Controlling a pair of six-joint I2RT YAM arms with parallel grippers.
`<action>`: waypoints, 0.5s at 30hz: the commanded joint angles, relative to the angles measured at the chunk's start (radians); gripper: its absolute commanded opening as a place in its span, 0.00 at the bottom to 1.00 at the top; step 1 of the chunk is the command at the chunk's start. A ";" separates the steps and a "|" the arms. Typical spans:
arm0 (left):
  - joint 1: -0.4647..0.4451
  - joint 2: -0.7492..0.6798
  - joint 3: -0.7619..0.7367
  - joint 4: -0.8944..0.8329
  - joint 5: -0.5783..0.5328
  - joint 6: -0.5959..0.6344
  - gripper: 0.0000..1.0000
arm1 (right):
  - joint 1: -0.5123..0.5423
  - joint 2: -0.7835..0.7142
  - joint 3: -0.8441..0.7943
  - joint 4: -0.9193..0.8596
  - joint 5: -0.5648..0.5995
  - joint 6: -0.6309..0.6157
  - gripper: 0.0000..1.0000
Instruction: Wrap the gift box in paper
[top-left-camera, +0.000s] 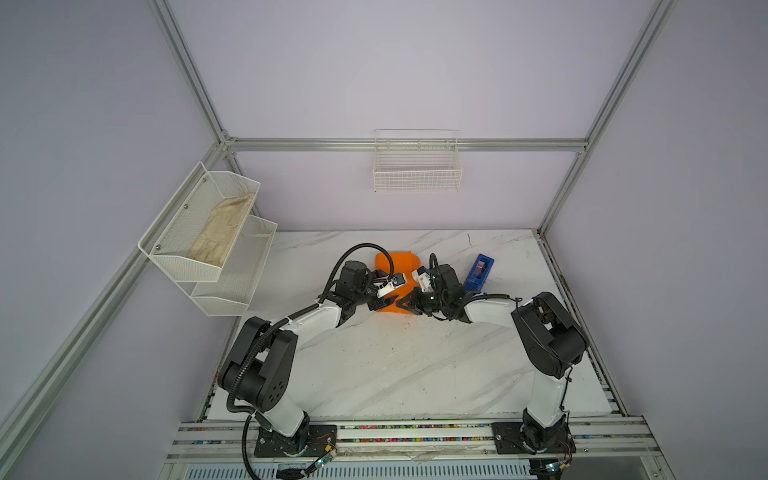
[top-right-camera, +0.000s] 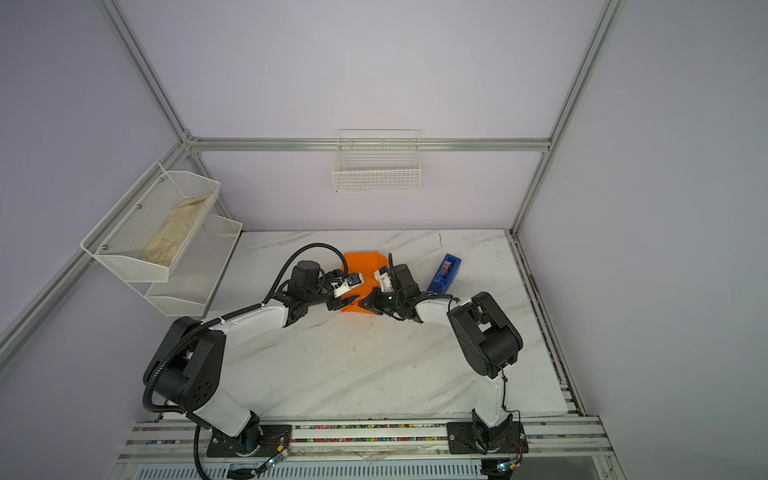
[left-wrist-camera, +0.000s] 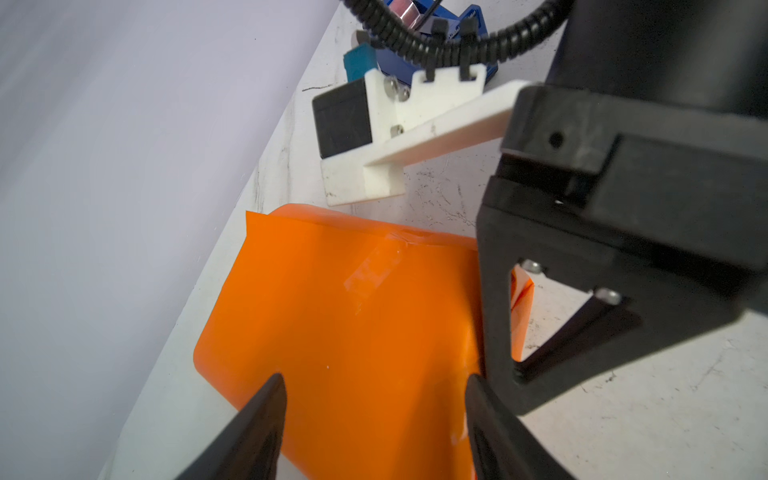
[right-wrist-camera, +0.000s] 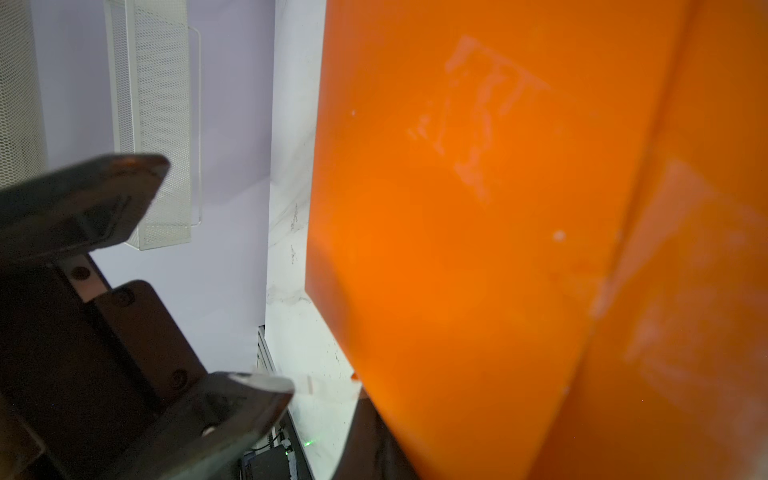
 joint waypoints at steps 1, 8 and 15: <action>0.000 0.026 0.109 0.037 0.026 -0.035 0.67 | 0.005 0.004 0.018 0.024 0.016 0.003 0.00; -0.001 0.087 0.146 0.001 -0.008 -0.023 0.67 | 0.006 0.001 0.018 0.021 0.017 0.003 0.00; -0.001 0.124 0.177 -0.043 -0.112 0.014 0.65 | 0.005 0.000 0.020 0.018 0.014 0.002 0.00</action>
